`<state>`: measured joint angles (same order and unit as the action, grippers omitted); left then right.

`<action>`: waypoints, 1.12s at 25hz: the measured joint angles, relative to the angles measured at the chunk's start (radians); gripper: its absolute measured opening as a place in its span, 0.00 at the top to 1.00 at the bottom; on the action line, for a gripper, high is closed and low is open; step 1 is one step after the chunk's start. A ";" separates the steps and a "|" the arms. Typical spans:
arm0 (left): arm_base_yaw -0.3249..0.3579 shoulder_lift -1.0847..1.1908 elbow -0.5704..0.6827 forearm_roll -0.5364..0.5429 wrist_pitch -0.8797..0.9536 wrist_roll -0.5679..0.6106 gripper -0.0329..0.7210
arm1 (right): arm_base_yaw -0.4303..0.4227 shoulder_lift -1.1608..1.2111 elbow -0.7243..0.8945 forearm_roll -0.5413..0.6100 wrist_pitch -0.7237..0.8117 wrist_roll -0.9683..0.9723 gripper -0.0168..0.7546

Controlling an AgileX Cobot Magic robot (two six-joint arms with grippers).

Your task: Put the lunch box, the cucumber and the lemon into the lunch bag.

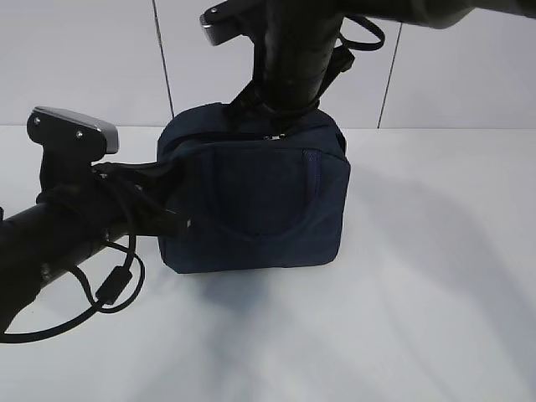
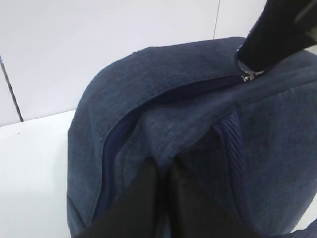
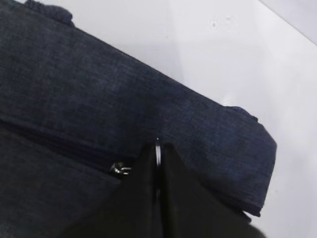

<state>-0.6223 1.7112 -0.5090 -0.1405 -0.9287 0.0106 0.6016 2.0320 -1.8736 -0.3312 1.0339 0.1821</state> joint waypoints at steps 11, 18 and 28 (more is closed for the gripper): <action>0.000 0.000 0.000 -0.061 -0.002 0.000 0.94 | -0.063 -0.038 0.002 -0.002 0.005 -0.010 0.95; 0.000 0.000 0.000 -0.065 -0.006 0.000 0.94 | -0.095 -0.049 0.025 0.002 0.015 -0.022 0.95; 0.000 0.000 0.004 -0.065 -0.007 0.000 0.94 | -0.113 -0.071 0.081 -0.024 0.008 -0.030 0.95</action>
<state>-0.6223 1.7112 -0.5055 -0.2060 -0.9356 0.0106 0.4884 1.9609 -1.7928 -0.3549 1.0421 0.1524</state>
